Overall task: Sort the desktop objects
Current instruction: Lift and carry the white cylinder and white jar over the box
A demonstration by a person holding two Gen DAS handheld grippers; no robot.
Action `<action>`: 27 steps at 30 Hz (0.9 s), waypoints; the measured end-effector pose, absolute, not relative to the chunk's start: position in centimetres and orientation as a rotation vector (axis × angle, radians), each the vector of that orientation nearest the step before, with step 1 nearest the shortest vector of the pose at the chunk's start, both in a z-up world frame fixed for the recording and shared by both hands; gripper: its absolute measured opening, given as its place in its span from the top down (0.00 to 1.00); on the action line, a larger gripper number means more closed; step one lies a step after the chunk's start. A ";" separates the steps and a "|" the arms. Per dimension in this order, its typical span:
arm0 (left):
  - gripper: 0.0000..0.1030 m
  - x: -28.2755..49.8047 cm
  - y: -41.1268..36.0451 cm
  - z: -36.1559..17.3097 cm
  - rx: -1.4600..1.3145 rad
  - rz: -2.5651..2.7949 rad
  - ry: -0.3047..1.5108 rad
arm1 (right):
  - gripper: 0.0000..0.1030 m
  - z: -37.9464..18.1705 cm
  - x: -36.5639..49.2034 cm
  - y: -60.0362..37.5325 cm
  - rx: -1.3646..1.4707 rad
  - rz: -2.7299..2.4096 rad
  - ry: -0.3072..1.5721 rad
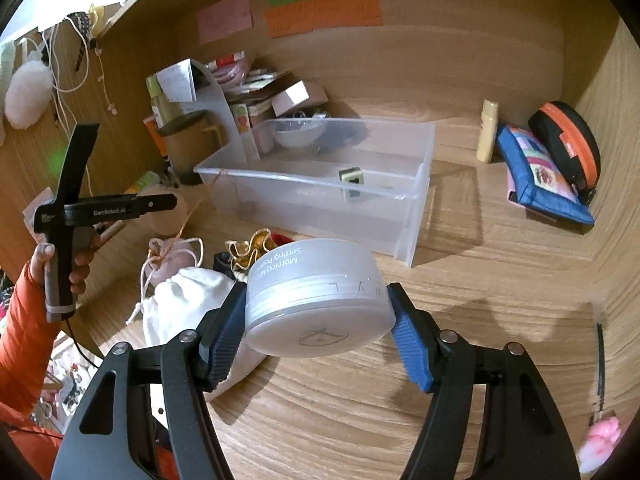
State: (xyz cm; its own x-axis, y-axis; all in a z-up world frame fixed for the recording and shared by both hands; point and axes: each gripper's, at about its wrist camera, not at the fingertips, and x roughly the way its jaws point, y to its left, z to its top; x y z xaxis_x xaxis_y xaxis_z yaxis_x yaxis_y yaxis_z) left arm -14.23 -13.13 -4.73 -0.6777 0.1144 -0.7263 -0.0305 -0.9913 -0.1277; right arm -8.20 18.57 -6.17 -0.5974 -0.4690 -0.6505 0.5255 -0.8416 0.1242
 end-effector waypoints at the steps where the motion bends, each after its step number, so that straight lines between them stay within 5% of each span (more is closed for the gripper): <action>1: 0.36 -14.0 -13.2 -4.5 -1.214 2.803 -0.161 | 0.37 -6.0 -8.2 18.6 0.939 -2.399 0.107; 27: 0.36 -13.4 -9.5 2.9 -0.973 2.823 -0.118 | 0.37 -0.8 -8.9 18.2 0.780 -2.465 0.153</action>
